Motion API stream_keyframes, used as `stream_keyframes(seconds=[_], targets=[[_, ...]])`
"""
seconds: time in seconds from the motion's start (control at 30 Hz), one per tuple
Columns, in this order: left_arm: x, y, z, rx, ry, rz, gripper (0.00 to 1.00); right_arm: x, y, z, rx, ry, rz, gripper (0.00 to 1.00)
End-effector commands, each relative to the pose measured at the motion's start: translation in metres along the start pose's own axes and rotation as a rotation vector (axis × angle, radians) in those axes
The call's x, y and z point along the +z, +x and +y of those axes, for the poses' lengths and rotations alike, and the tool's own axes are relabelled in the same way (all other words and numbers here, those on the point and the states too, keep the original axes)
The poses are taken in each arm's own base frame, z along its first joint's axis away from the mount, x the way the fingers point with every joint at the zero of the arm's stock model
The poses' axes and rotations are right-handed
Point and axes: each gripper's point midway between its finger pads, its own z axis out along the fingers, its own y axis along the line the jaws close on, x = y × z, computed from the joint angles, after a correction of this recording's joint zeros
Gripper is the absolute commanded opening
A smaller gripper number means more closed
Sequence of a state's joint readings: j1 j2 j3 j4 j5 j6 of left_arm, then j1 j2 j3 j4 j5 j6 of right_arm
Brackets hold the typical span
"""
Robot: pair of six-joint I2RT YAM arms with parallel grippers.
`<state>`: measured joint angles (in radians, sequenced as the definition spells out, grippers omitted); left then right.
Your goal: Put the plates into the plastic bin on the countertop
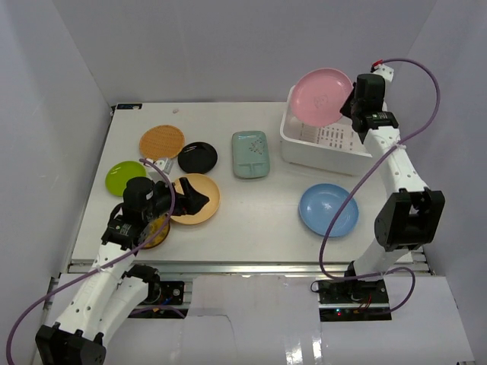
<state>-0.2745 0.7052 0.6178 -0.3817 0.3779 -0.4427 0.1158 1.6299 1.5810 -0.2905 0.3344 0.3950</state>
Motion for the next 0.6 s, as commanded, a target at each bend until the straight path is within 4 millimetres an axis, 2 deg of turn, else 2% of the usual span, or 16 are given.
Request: stream_keyframes(seconds=[0.0,0.03,0.1,0.13,0.23,0.33,0.37,0.47,0.5,0.57], targets=[[-0.004,-0.007,0.004,0.044,-0.051,-0.021,0.98,0.018,0.001,-0.011,-0.019,0.02,0.022,0.08],[-0.004,-0.004,-0.001,0.044,-0.026,-0.007,0.98,0.029,0.015,-0.019,-0.038,0.047,0.055,0.08],[-0.002,-0.002,-0.003,0.047,-0.01,0.0,0.98,0.037,0.027,-0.03,-0.056,0.093,0.076,0.08],[-0.002,-0.001,-0.005,0.048,0.0,0.007,0.98,0.044,0.041,-0.038,-0.063,0.111,0.106,0.08],[-0.001,0.0,-0.006,0.047,0.009,0.013,0.98,0.053,0.067,-0.048,-0.071,0.132,0.163,0.09],[0.002,0.003,-0.005,0.043,0.013,0.027,0.98,0.055,0.075,-0.049,-0.086,0.123,0.188,0.39],[0.002,0.005,-0.005,0.043,0.014,0.031,0.98,0.053,0.071,-0.047,-0.087,0.116,0.182,0.61],[0.003,0.007,-0.003,0.038,0.01,0.04,0.98,0.035,0.034,-0.037,-0.075,0.083,0.104,0.92],[0.003,0.006,-0.003,0.04,0.007,0.039,0.98,0.023,0.017,-0.03,-0.064,0.053,0.07,0.92],[0.003,0.006,0.0,0.042,-0.011,0.035,0.98,0.004,-0.003,-0.017,-0.044,-0.003,0.04,0.93]])
